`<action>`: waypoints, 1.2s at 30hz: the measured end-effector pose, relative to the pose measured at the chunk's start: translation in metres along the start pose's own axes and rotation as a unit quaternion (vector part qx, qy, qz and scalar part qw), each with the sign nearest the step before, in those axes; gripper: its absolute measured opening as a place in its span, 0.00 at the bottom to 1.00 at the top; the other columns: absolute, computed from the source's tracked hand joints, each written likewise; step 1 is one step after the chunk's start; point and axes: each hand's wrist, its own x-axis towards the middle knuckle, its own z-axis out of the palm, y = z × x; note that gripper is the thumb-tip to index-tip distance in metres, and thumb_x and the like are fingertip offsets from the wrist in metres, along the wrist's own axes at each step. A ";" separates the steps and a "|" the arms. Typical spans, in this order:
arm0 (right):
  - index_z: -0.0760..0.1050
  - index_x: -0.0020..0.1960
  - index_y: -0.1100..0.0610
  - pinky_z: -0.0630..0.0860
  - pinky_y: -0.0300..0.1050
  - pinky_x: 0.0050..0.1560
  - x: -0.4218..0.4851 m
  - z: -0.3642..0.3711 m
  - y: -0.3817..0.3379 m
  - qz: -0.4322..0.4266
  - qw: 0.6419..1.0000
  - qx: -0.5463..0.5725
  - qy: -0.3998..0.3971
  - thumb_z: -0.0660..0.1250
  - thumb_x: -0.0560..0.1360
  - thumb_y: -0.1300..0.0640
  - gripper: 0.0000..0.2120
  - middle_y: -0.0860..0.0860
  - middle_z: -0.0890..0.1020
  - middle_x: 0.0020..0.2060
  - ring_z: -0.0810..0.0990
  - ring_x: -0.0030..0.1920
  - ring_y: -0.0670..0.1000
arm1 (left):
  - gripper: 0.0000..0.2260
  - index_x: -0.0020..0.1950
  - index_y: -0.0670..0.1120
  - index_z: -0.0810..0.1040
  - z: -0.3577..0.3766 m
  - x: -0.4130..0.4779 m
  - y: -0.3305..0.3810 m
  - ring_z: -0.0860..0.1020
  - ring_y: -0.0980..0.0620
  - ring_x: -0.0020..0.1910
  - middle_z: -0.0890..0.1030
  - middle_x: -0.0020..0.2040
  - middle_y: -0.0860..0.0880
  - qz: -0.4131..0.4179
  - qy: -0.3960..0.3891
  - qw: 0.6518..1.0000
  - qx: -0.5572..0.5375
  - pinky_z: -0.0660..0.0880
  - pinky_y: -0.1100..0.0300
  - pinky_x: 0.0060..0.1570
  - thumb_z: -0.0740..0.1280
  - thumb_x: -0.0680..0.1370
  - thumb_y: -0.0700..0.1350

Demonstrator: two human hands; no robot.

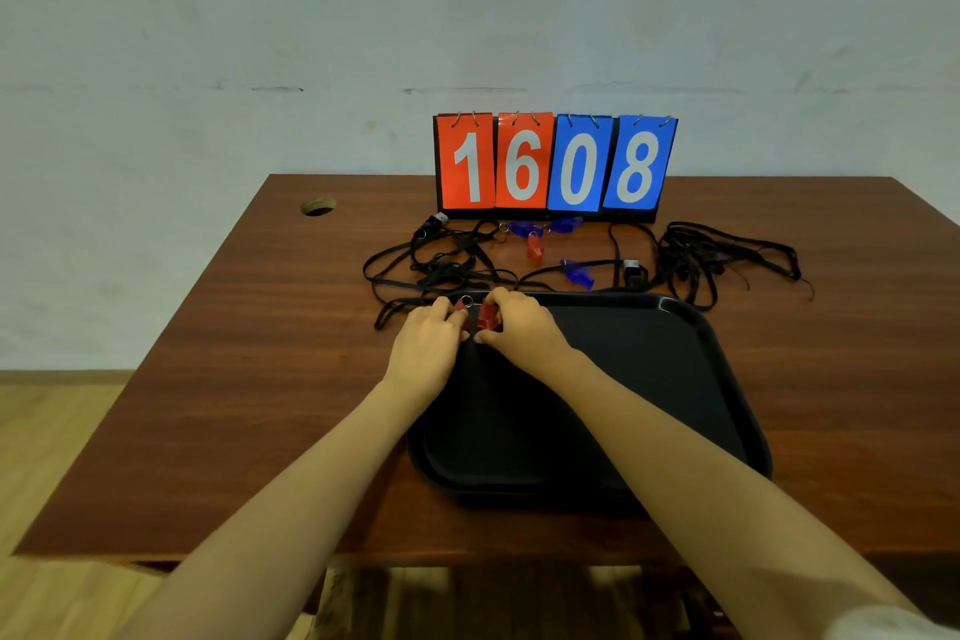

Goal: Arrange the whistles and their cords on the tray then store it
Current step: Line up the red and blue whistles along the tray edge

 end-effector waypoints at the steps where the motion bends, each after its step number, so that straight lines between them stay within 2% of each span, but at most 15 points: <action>1: 0.68 0.66 0.57 0.74 0.51 0.61 0.000 0.000 0.000 0.001 1.000 -0.002 0.001 0.70 0.73 0.52 0.24 0.55 0.75 0.60 0.75 0.59 0.55 | 0.17 0.70 0.43 0.69 -0.001 0.000 0.000 0.73 0.43 0.59 0.73 0.61 0.44 0.001 0.001 1.000 0.005 0.70 0.54 0.57 0.57 0.81 0.45; 8: 0.71 0.61 0.59 0.73 0.48 0.53 -0.003 0.002 0.001 0.024 0.999 -0.007 0.025 0.68 0.75 0.51 0.19 0.55 0.78 0.56 0.78 0.55 0.55 | 0.19 0.71 0.43 0.67 -0.004 -0.002 0.001 0.73 0.42 0.60 0.73 0.62 0.43 -0.005 -0.006 1.000 0.005 0.70 0.53 0.58 0.58 0.81 0.44; 13: 0.72 0.57 0.60 0.73 0.48 0.51 -0.004 0.005 -0.001 0.050 0.998 0.001 0.035 0.69 0.74 0.49 0.18 0.56 0.77 0.55 0.77 0.55 0.56 | 0.19 0.72 0.43 0.67 -0.005 -0.005 -0.001 0.73 0.42 0.59 0.74 0.62 0.43 -0.006 -0.005 1.000 0.001 0.70 0.54 0.57 0.59 0.80 0.44; 18: 0.65 0.69 0.58 0.74 0.51 0.59 -0.001 0.006 -0.001 0.053 0.997 0.055 0.014 0.73 0.71 0.50 0.32 0.55 0.72 0.63 0.74 0.62 0.56 | 0.20 0.72 0.43 0.67 -0.004 -0.003 -0.003 0.72 0.43 0.60 0.74 0.62 0.43 -0.001 0.002 1.000 0.010 0.69 0.53 0.59 0.60 0.80 0.44; 20: 0.67 0.68 0.57 0.75 0.51 0.59 0.000 0.006 -0.001 0.058 0.997 0.059 0.003 0.71 0.72 0.51 0.28 0.55 0.72 0.63 0.74 0.61 0.56 | 0.20 0.72 0.44 0.66 -0.003 -0.003 -0.003 0.71 0.43 0.60 0.74 0.62 0.43 -0.002 0.003 1.000 0.016 0.68 0.53 0.59 0.59 0.80 0.45; 22: 0.72 0.63 0.57 0.76 0.50 0.57 0.001 0.007 0.000 0.061 0.997 0.050 0.004 0.70 0.73 0.52 0.20 0.55 0.73 0.60 0.76 0.57 0.55 | 0.20 0.73 0.45 0.65 -0.002 -0.003 -0.004 0.70 0.44 0.61 0.74 0.63 0.44 -0.004 0.005 1.000 0.024 0.67 0.54 0.60 0.59 0.81 0.45; 24: 0.73 0.58 0.57 0.76 0.49 0.55 0.000 0.008 0.001 0.060 0.997 0.051 0.013 0.70 0.73 0.52 0.17 0.54 0.73 0.57 0.77 0.54 0.54 | 0.20 0.73 0.45 0.65 -0.002 -0.002 -0.004 0.70 0.44 0.61 0.74 0.63 0.44 -0.005 0.007 1.000 0.027 0.67 0.54 0.60 0.58 0.81 0.45; 30: 0.73 0.56 0.58 0.71 0.44 0.46 -0.006 0.010 0.002 0.057 0.997 0.048 0.036 0.71 0.72 0.49 0.18 0.54 0.74 0.54 0.76 0.51 0.53 | 0.20 0.72 0.46 0.65 -0.002 -0.001 -0.004 0.69 0.45 0.62 0.74 0.64 0.44 -0.002 0.011 0.999 0.033 0.66 0.54 0.61 0.58 0.81 0.46; 34: 0.73 0.56 0.58 0.70 0.44 0.45 -0.007 0.011 0.002 0.060 0.996 0.040 0.042 0.70 0.72 0.48 0.19 0.54 0.74 0.55 0.75 0.50 0.52 | 0.20 0.73 0.46 0.65 -0.003 -0.002 -0.003 0.69 0.45 0.63 0.73 0.64 0.45 0.000 0.012 0.999 0.033 0.65 0.55 0.62 0.59 0.81 0.47; 36: 0.72 0.59 0.59 0.73 0.46 0.48 -0.007 0.010 0.002 0.061 0.997 0.033 0.037 0.70 0.72 0.47 0.22 0.55 0.74 0.57 0.76 0.53 0.54 | 0.21 0.72 0.45 0.65 -0.004 -0.004 -0.002 0.69 0.44 0.63 0.73 0.64 0.44 0.003 0.015 0.999 0.032 0.65 0.54 0.63 0.59 0.80 0.47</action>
